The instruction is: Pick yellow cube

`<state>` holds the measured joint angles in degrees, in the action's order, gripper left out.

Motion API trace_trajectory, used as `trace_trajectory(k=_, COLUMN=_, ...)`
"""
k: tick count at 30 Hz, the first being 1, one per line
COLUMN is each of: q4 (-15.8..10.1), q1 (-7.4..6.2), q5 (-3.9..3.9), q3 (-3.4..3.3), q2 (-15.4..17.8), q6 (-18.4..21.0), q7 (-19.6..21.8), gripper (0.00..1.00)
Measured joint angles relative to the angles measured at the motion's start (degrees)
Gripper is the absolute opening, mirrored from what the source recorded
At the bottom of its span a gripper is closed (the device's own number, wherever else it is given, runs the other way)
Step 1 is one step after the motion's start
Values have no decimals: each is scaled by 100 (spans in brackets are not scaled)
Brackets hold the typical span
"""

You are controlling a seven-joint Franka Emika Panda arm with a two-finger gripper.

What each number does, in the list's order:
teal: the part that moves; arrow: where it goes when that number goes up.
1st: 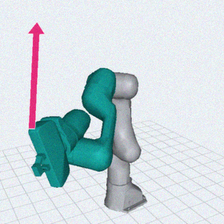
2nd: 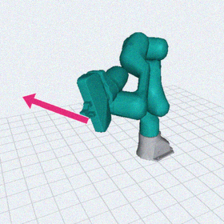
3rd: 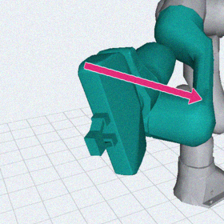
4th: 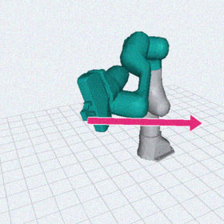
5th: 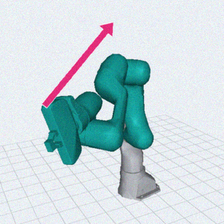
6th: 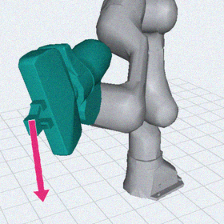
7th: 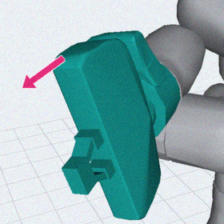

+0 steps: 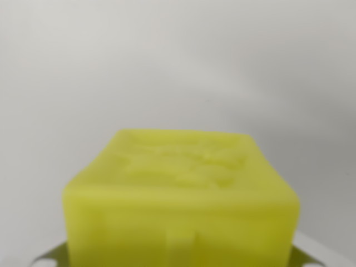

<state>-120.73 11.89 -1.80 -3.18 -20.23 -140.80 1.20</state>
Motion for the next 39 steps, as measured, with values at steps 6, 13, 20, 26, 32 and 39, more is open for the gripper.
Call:
trace_trajectory(k=6, q4=19, q1=2, q5=19, q3=0, q2=163, q6=182, q7=13, gripper=0)
trace_trajectory(k=13, q4=56, q1=4, q5=39, q3=0, q2=344, q6=398, q7=28, gripper=0)
trace_trajectory(k=20, q4=106, q1=5, q5=58, q3=1, q2=516, q6=620, q7=40, gripper=0)
trace_trajectory(k=26, q4=160, q1=6, q5=72, q3=1, q2=654, q6=812, q7=50, gripper=0)
trace_trajectory(k=32, q4=224, q1=7, q5=84, q3=1, q2=785, q6=1008, q7=58, gripper=0)
trace_trajectory(k=39, q4=312, q1=8, q5=97, q3=1, q2=927, q6=1237, q7=66, gripper=0)
